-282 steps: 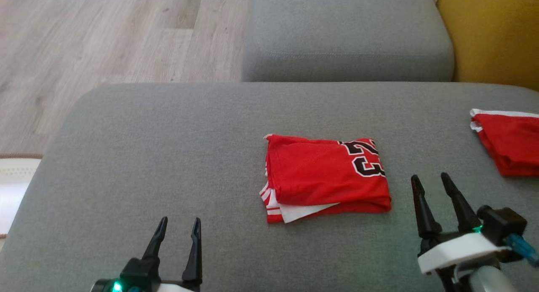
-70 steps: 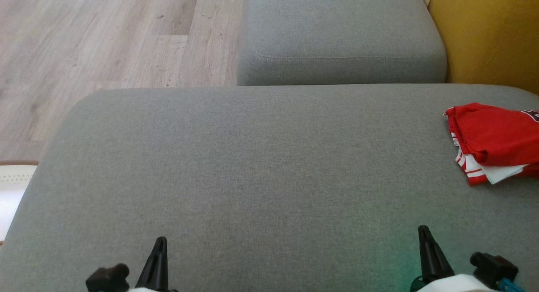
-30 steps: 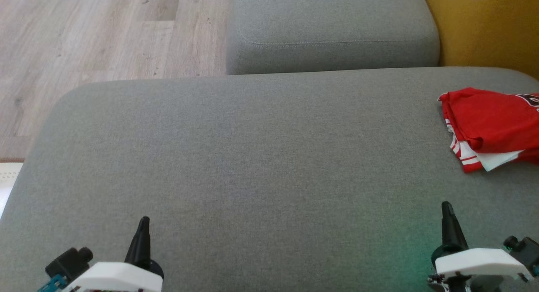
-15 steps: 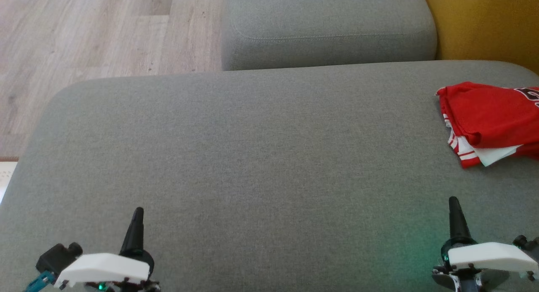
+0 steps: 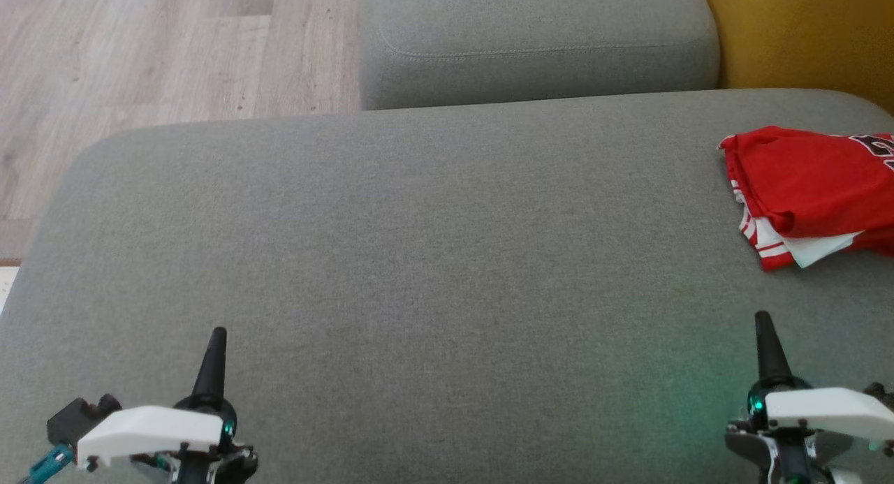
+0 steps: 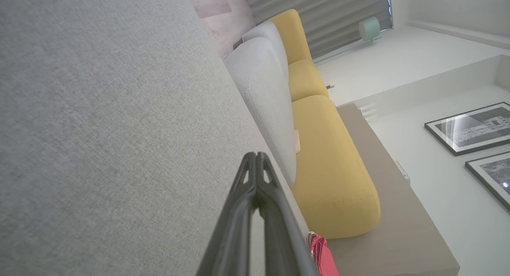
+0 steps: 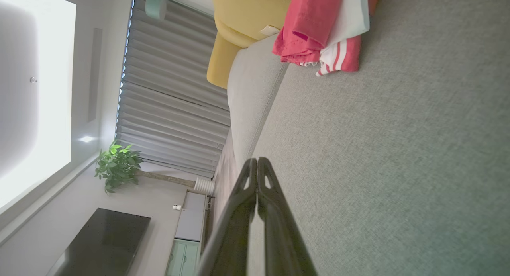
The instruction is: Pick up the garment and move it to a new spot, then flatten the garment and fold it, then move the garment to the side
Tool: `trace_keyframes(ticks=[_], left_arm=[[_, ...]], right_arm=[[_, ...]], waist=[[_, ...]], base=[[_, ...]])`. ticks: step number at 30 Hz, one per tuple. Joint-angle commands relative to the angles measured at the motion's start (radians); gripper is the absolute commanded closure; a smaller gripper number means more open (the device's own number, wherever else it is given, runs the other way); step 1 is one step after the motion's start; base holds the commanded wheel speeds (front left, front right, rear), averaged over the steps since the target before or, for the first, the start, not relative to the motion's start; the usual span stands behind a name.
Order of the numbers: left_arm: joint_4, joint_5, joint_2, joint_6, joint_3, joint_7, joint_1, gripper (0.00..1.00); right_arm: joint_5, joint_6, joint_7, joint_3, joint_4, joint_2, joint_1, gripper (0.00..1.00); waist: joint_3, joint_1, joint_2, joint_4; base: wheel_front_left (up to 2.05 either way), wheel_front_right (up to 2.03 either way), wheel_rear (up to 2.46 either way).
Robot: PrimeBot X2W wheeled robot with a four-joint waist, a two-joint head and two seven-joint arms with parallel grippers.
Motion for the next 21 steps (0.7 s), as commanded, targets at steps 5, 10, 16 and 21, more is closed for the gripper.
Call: trace_keyframes(ticks=[5, 10, 16, 21], left_arm=[[-0.021, -0.081, 0.014, -0.019, 0.049, 0.021, -0.076, 1.00], [-0.015, -0.143, 0.014, -0.026, 0.062, 0.036, -0.090, 1.00], [-0.009, -0.218, 0.013, -0.035, 0.078, 0.053, -0.107, 1.00], [-0.004, -0.279, 0.012, -0.042, 0.091, 0.068, -0.120, 1.00]], right_arm=[[0.076, -0.001, 0.019, 0.002, -0.043, -0.008, -0.072, 1.00], [0.132, -0.001, 0.034, -0.007, -0.046, -0.008, -0.081, 1.00], [0.199, -0.001, 0.051, -0.018, -0.050, -0.008, -0.093, 1.00], [0.255, -0.001, 0.066, -0.027, -0.053, -0.008, -0.102, 1.00]], waist=[[0.007, 0.0000, 0.0000, -0.005], [0.013, 0.0000, 0.0000, -0.009], [0.020, 0.0000, 0.0000, -0.015], [0.026, 0.0000, 0.0000, -0.019]], base=[[0.00, 0.00, 0.00], [0.00, 0.00, 0.00], [0.00, 0.00, 0.00], [0.00, 0.00, 0.00]])
